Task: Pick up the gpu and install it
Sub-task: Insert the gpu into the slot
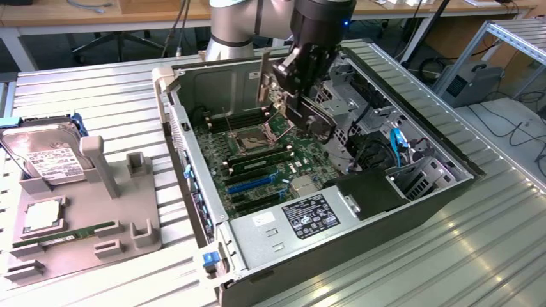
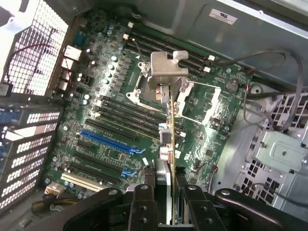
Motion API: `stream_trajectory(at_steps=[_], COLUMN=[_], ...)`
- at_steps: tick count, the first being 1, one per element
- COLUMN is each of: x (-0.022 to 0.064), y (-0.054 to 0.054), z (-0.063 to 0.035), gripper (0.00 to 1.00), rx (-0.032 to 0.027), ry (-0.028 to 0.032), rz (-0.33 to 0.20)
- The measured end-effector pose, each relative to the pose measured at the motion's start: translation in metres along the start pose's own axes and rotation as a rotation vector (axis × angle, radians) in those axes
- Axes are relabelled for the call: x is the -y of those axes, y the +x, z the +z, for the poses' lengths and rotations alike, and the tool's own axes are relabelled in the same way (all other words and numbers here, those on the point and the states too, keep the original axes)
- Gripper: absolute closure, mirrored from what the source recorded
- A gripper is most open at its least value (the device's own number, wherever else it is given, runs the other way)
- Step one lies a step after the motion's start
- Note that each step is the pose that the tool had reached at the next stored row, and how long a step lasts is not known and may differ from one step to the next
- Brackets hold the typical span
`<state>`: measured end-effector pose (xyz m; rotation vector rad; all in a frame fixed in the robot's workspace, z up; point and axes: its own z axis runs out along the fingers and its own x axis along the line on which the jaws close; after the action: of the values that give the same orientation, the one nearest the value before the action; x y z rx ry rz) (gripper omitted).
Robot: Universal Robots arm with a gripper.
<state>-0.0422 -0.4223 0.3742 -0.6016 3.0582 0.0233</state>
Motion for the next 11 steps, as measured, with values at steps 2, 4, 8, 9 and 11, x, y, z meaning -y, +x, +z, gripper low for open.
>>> stream_trajectory(at_steps=[2, 4, 8, 9, 11], x=[0.0001, 0.0003, 0.0005, 0.0005, 0.0006], y=[-0.0003, -0.0007, -0.0011, -0.0012, -0.0015], z=[0.0003, 0.0007, 0.0014, 0.0015, 0.0018], gripper=[0.73, 0.73, 0.73, 0.73, 0.73], rx=[-0.0003, -0.0008, -0.0015, -0.0016, -0.0019], ry=[-0.0009, -0.0022, -0.004, -0.0044, -0.0052], rz=[-0.034, -0.081, -0.149, -0.162, -0.192])
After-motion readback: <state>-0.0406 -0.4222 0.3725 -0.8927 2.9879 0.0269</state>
